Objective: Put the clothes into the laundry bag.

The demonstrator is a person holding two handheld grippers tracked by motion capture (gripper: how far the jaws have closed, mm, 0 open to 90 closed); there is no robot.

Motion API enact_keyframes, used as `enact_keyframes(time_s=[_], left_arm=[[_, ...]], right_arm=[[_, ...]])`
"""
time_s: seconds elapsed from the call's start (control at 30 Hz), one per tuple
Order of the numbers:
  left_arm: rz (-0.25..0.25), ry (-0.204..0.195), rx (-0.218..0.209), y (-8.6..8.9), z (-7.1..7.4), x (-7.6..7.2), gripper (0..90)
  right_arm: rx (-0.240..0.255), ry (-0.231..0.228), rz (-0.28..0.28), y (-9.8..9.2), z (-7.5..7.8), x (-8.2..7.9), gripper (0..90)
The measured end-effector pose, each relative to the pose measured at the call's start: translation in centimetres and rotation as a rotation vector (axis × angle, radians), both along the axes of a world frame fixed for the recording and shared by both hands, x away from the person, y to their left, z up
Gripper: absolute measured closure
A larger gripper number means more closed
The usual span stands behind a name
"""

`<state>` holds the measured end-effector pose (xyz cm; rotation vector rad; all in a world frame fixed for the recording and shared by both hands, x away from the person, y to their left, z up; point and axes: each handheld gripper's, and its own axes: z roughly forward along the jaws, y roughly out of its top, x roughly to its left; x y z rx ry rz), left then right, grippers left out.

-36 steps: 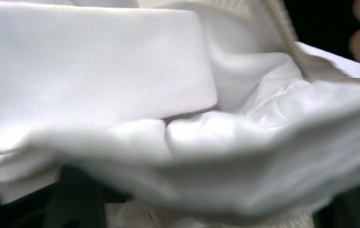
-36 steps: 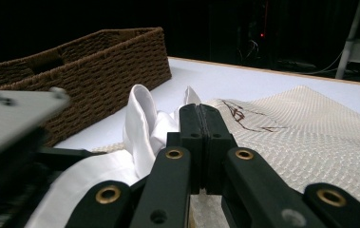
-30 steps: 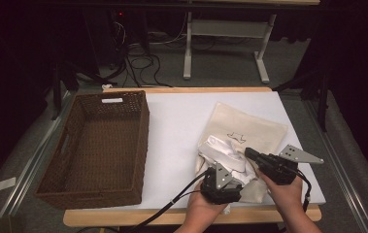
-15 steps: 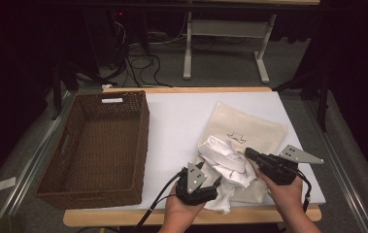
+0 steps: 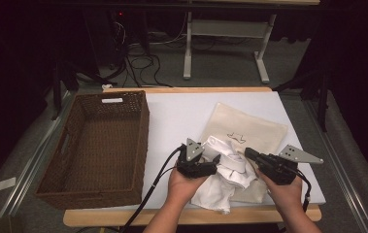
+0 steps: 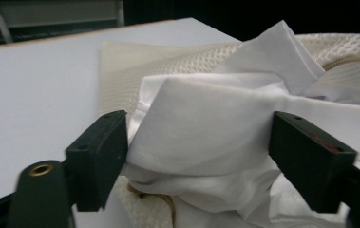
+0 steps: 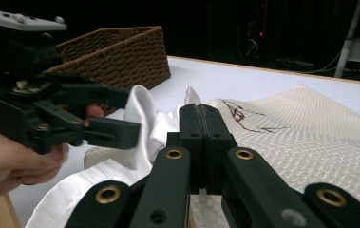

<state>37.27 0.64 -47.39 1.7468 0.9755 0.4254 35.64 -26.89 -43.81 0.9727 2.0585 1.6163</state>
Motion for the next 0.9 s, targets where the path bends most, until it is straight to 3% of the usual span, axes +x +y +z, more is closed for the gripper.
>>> enact_keyframes(time_s=[0.03,0.13,0.2,0.3,0.33,0.53,0.57,0.6,0.77,0.9], left_arm=[[0.0,0.008,-0.002,0.0,-0.2,0.0,25.7],[-0.017,-0.005,-0.04,0.3,-0.4,-0.5,43.7],[-0.018,-0.02,-0.044,0.4,-0.4,-0.8,59.1],[-0.03,-0.035,-0.042,0.4,-0.1,-1.3,68.0],[-0.047,-0.039,-0.047,0.3,0.0,-1.8,76.9],[-0.108,-0.092,-0.031,-2.0,0.2,-5.2,82.0],[-0.108,-0.092,-0.031,-2.0,0.2,-5.2,82.0],[-0.128,-0.099,-0.008,-3.0,0.1,-5.8,82.1],[-0.123,-0.101,0.038,-4.6,-0.5,-5.8,82.2],[-0.077,-0.076,0.088,-5.8,-1.0,-4.4,82.3]], right_arm=[[-0.001,0.0,0.001,0.0,0.0,0.0,90.0],[-0.002,0.001,0.0,0.0,-0.1,0.0,90.0],[-0.006,0.003,-0.002,0.0,-0.1,0.0,90.0],[-0.008,0.003,-0.001,0.1,-0.1,0.0,90.0],[-0.012,0.001,-0.004,0.1,-0.1,0.0,90.0],[-0.012,0.0,-0.009,0.2,-0.1,0.0,90.0],[-0.012,0.0,-0.009,0.2,-0.1,0.0,90.0],[-0.014,0.0,-0.006,0.3,-0.1,0.0,90.0],[-0.015,-0.003,0.012,0.6,-0.1,-0.1,90.0],[-0.009,-0.006,0.016,0.7,0.1,-0.2,90.0]])
